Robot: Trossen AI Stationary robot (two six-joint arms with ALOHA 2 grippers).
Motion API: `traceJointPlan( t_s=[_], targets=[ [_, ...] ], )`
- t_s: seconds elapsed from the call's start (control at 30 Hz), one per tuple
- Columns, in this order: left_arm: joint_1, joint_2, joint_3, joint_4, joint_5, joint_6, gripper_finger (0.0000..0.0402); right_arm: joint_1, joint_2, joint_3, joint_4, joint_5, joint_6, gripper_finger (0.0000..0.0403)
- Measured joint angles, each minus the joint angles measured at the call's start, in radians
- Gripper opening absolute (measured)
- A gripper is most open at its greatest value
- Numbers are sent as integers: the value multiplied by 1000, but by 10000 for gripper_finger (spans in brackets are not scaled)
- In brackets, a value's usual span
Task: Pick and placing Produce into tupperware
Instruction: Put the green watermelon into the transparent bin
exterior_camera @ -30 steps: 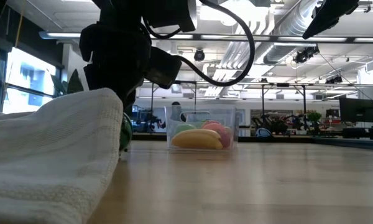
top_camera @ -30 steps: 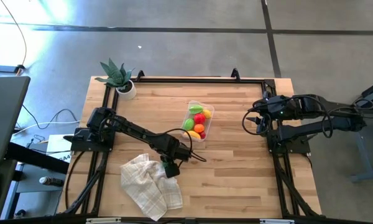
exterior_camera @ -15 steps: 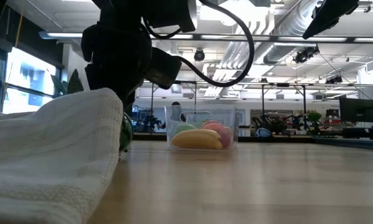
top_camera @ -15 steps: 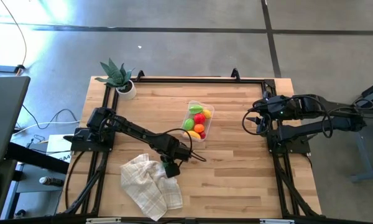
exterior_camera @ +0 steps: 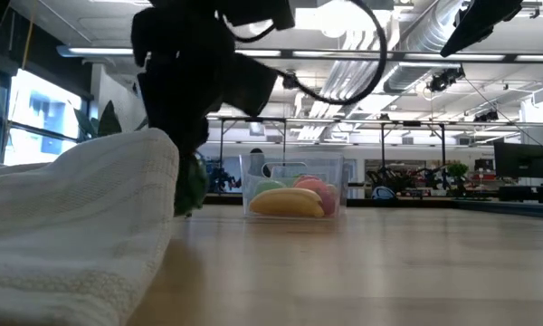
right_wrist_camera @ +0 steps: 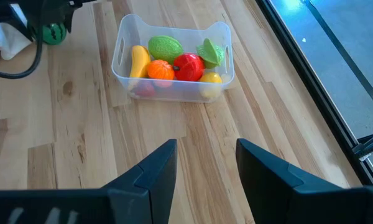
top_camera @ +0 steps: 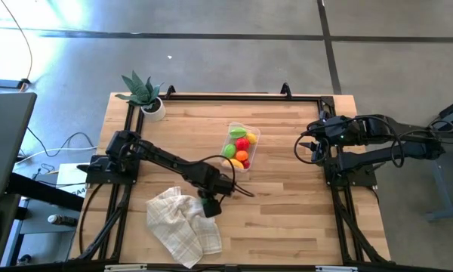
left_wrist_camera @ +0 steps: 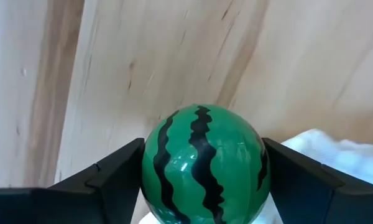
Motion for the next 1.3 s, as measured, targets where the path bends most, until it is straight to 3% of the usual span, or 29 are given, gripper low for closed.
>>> traceJointPlan(
  t_s=[0.13, 0.37, 0.57, 0.67, 0.87, 1.03, 1.17, 1.3],
  targets=[
    [0, 0, 39, -3, -10, 23, 275, 0, 0, 0, 0, 0, 0, 156],
    [0, 0, 132, -7, -14, 59, 305, 0, 0, 0, 0, 0, 0, 156],
    [3, 0, 245, -9, -21, 131, 277, 0, 0, 0, 0, 0, 0, 156],
    [3, 0, 312, -12, -57, 162, 274, 0, 0, 0, 0, 0, 0, 156],
    [3, 0, 476, -98, -186, 215, 306, 0, 0, 0, 0, 0, 0, 156],
    [20, 0, 626, -190, -301, 286, 288, 0, 0, 0, 0, 0, 0, 156],
    [71, -1, 727, -213, -324, 369, 273, 0, 0, 0, 0, 0, 0, 156],
    [150, -3, 779, -216, -324, 445, 297, 0, 0, 0, 0, 0, 0, 156]
  ],
)
